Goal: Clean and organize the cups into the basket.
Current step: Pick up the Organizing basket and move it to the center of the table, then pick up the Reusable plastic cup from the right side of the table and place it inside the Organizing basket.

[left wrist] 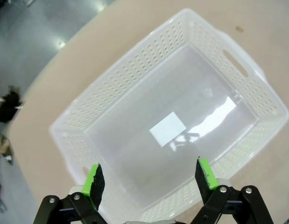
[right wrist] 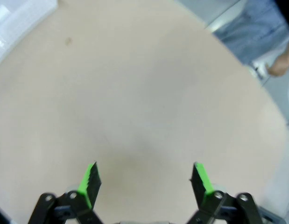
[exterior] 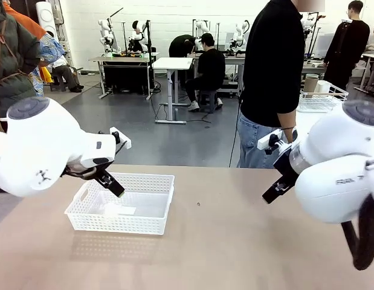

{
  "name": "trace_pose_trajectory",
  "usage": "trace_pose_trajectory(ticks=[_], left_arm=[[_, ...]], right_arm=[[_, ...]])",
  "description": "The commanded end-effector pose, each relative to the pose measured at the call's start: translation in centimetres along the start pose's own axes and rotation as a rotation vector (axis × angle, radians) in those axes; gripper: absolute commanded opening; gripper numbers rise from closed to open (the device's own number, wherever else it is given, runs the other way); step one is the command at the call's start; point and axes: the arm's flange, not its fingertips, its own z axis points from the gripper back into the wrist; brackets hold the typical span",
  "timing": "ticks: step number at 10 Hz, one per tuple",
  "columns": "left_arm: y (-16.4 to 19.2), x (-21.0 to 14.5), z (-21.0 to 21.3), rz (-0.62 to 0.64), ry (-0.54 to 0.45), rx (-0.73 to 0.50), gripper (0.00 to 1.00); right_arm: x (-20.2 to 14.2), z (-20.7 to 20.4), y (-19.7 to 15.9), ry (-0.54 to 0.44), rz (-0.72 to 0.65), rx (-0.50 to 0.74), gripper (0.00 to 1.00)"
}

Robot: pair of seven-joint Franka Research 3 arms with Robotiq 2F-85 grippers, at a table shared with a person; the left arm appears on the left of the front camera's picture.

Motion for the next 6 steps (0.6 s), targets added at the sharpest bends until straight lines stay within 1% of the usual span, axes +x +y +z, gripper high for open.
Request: trace_pose_trajectory(ticks=[1, 2, 3, 4, 5, 6], left_arm=[[-2.6, -2.5, 6.4, -0.129, 0.024, 0.108, 1.0], [-3.5, -3.2, 8.1, -0.196, 0.03, 0.092, 1.0], [-4.7, -4.4, 9.7, -0.229, 0.023, 0.103, 1.0], [-6.4, -6.1, 11.4, -0.262, 0.018, 0.134, 1.0], [-7.2, -7.0, 12.5, -0.248, 0.002, 0.194, 1.0], [-3.3, 1.3, 10.5, -0.217, 0.027, 0.109, 1.0]], right_arm=[[-4.2, 7.2, 4.5, 0.1, 0.115, -0.075, 1.0], [-5.4, 9.3, 5.8, 0.145, 0.204, -0.098, 1.0], [-7.0, 11.3, 7.0, 0.155, 0.261, -0.132, 1.0], [-8.8, 12.9, 8.0, 0.135, 0.293, -0.164, 1.0], [-9.6, 13.2, 8.4, 0.105, 0.291, -0.213, 1.0], [-1.7, 12.5, 5.9, 0.158, 0.228, -0.137, 1.0]])
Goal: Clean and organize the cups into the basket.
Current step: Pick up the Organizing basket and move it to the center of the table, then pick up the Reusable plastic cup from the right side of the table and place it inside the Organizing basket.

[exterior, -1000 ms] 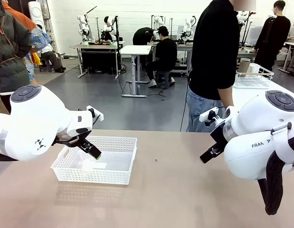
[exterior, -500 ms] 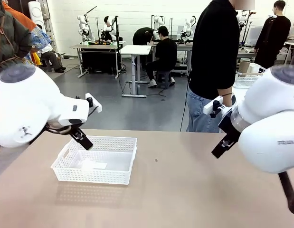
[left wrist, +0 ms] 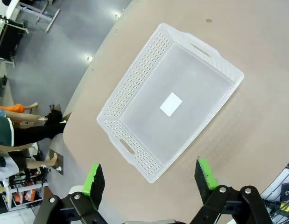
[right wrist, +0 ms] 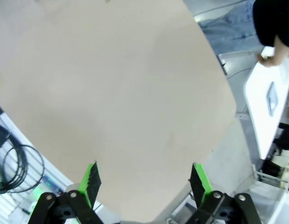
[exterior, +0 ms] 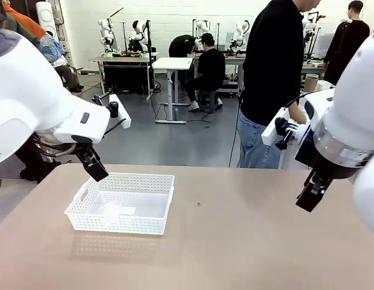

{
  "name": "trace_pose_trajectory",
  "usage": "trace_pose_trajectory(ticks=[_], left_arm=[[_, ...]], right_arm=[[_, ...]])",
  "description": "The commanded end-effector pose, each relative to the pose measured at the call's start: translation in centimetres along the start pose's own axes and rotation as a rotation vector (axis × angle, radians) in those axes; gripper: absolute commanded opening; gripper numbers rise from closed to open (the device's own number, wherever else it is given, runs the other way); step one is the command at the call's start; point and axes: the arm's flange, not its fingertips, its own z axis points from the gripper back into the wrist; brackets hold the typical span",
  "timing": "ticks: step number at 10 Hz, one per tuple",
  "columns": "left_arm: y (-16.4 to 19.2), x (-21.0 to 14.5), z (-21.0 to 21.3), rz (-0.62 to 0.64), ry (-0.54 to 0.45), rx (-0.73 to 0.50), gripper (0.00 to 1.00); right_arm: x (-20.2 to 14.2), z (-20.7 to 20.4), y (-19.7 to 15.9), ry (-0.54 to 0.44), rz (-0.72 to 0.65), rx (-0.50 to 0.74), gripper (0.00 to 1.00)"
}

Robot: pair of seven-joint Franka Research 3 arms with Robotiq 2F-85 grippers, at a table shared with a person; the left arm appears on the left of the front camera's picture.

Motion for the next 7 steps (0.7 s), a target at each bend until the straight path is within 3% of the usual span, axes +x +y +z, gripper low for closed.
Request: trace_pose_trajectory(ticks=[1, 4, 5, 6, 7], left_arm=[[0.8, -0.2, -2.9, 0.027, 0.011, -0.031, 1.0], [0.8, -0.2, -2.9, 0.027, 0.011, -0.031, 1.0], [0.7, -0.3, -2.6, 0.023, 0.023, -0.04, 1.0], [2.4, -1.2, -2.5, 0.168, -0.123, -0.203, 1.0], [4.0, -2.4, -2.6, 0.332, -0.202, -0.37, 1.0]], right_arm=[[1.0, -3.3, -1.1, 0.019, -0.033, 0.038, 1.0], [0.3, -1.9, -0.6, 0.019, -0.013, 0.038, 1.0], [0.1, -2.9, -2.2, -0.083, -0.139, 0.179, 1.0], [-0.8, -3.5, -3.7, -0.213, -0.245, 0.398, 1.0], [-2.2, -3.9, -5.3, -0.3, -0.358, 0.57, 1.0]])
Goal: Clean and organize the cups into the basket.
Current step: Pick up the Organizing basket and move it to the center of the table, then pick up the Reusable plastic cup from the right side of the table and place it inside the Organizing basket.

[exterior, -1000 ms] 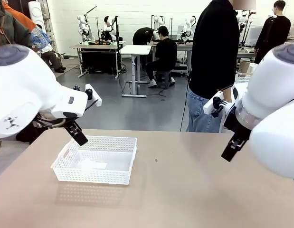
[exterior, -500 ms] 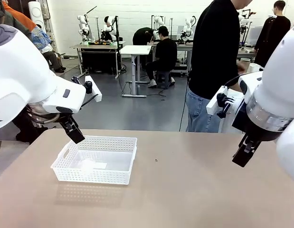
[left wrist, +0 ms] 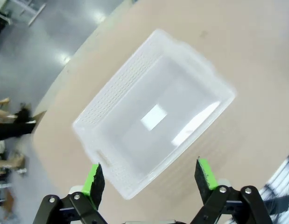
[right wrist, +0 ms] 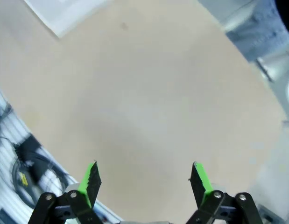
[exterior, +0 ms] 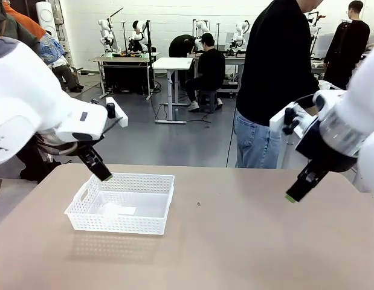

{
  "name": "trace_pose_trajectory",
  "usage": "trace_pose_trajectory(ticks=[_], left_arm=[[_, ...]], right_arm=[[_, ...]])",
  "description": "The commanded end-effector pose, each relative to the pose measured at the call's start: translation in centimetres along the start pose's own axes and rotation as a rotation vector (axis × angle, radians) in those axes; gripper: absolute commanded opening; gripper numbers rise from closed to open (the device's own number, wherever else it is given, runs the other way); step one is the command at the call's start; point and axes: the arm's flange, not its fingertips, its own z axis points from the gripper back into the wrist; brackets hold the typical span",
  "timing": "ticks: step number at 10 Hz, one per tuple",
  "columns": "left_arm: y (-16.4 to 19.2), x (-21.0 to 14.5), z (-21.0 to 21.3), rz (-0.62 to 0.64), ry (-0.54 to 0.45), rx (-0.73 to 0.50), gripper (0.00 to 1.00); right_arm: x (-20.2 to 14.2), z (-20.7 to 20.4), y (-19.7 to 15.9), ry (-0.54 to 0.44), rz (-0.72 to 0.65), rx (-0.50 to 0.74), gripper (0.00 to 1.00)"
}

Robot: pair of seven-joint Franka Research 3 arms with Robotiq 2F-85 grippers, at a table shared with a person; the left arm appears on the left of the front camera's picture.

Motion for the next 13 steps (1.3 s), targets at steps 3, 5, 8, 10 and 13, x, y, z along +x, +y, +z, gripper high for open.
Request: trace_pose_trajectory(ticks=[3, 5, 8, 10, 13], left_arm=[[6.2, -5.2, 2.4, 0.462, -0.405, -0.716, 1.0], [10.0, -8.3, 3.4, 0.606, -0.506, -0.766, 1.0], [14.5, -14.1, 3.3, 0.798, -0.448, -0.668, 1.0], [16.3, -17.8, 3.3, 0.898, -0.397, -0.631, 1.0], [17.6, -22.8, 5.0, 0.982, -0.345, -0.669, 1.0]], right_arm=[[-5.4, -0.1, -6.7, -0.357, -0.407, 0.665, 1.0], [-7.9, -0.5, -10.9, -0.474, -0.558, 0.8, 1.0], [-12.3, -2.2, -15.8, -0.518, -0.738, 0.851, 1.0], [-15.0, -2.8, -17.6, -0.511, -0.808, 0.846, 1.0], [-19.5, -1.7, -18.9, -0.524, -0.86, 0.845, 1.0]])
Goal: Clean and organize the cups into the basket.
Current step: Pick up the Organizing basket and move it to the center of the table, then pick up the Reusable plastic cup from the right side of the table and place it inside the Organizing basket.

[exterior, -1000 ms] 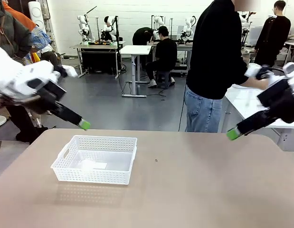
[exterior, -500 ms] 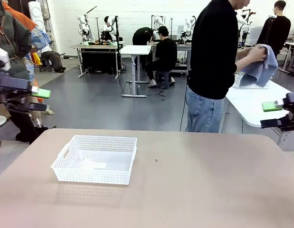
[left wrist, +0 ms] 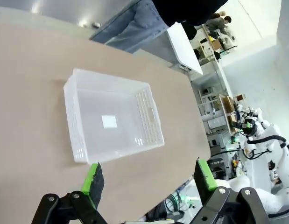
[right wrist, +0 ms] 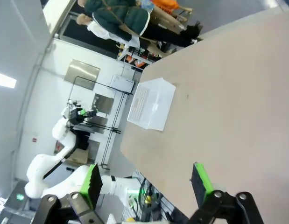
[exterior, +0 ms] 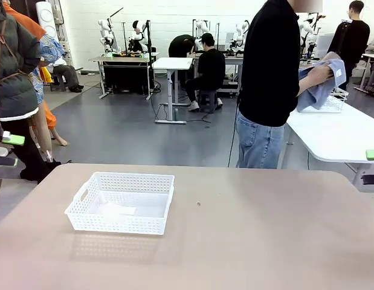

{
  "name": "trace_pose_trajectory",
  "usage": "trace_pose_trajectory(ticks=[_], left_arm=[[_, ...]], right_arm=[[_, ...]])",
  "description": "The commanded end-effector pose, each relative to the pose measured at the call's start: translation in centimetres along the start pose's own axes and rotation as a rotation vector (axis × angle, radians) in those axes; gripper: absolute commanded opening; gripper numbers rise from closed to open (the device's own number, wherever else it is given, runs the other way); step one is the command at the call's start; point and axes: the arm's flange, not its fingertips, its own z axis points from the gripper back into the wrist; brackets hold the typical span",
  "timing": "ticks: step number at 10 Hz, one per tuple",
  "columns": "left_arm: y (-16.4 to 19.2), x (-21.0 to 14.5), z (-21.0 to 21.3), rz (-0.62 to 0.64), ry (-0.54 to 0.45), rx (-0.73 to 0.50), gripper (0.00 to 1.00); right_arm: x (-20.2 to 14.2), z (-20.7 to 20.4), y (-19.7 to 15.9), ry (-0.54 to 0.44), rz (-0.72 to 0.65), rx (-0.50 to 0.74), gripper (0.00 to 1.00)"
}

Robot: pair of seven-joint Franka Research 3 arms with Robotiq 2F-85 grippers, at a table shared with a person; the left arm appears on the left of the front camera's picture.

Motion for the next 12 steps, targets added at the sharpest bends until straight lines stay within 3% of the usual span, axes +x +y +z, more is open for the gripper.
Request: trace_pose_trajectory(ticks=[1, 4, 7, 9, 10, 11, 12], left_arm=[[-0.6, -1.9, 2.6, 0.032, 0.072, -0.023, 1.0], [0.5, -4.2, 6.3, 0.082, 0.146, -0.041, 1.0], [0.8, -5.9, 9.1, 0.097, 0.126, -0.045, 1.0], [0.6, -6.5, 10.5, 0.094, 0.052, -0.05, 1.0], [0.8, -6.0, 9.1, 0.112, 0.108, -0.047, 1.0], [0.8, -6.0, 9.1, 0.112, 0.108, -0.047, 1.0], [0.8, -6.0, 9.1, 0.112, 0.108, -0.047, 1.0]], right_arm=[[-2.0, 2.1, 0.2, -0.027, 0.006, 0.004, 1.0], [-4.5, 7.2, -1.1, -0.065, -0.062, -0.032, 1.0], [-6.9, 11.3, -1.1, -0.102, -0.086, -0.057, 1.0], [-7.8, 13.3, -0.9, -0.203, -0.062, -0.05, 1.0], [-7.3, 13.0, -0.9, -0.253, -0.032, -0.046, 1.0], [-7.2, 13.0, -1.2, -0.161, -0.104, -0.067, 1.0], [-7.2, 13.0, -1.2, -0.161, -0.104, -0.067, 1.0]])
